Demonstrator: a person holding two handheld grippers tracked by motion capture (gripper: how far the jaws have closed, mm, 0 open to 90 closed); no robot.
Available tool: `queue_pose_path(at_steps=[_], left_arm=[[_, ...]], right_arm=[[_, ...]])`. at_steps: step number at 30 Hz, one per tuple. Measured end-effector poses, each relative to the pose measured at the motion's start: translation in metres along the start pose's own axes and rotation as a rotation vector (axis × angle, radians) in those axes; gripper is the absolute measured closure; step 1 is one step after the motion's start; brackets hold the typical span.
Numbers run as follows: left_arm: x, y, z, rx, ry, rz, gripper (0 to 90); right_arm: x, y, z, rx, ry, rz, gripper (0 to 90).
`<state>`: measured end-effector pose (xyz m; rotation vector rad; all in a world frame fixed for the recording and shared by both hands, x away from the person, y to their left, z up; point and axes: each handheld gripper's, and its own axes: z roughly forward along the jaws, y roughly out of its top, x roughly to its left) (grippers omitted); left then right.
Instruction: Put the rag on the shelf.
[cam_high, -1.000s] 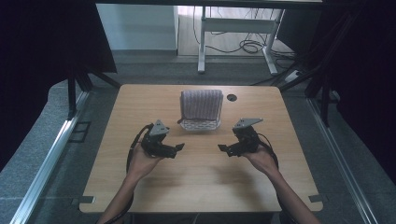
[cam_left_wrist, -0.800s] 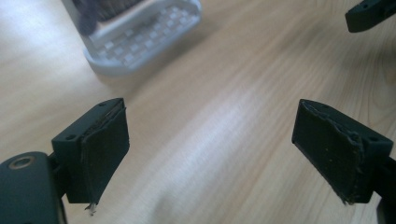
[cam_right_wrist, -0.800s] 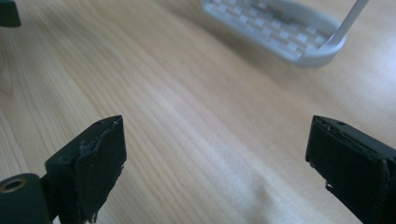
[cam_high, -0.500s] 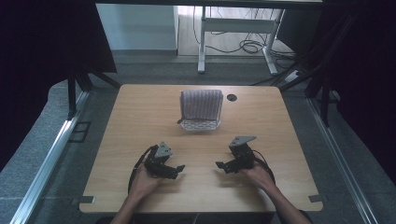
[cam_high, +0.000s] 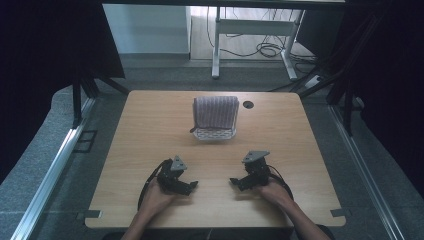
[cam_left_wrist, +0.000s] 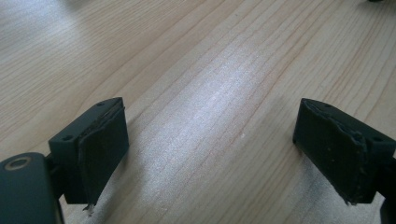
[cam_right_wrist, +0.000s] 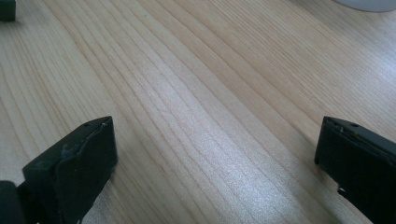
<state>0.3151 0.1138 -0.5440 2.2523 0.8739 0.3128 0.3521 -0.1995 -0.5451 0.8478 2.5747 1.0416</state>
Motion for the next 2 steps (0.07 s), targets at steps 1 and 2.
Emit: queue_pose_path(at_steps=[1,2], left_arm=[[0.0001,0.0,0.0,0.0,0.0,0.0,9.9],[0.0001,0.0,0.0,0.0,0.0,0.0,9.9]], right_arm=[[0.0001,-0.0001,0.0,0.0,0.0,0.0,0.0],[0.0001,-0.0001,0.0,0.0,0.0,0.0,0.0]])
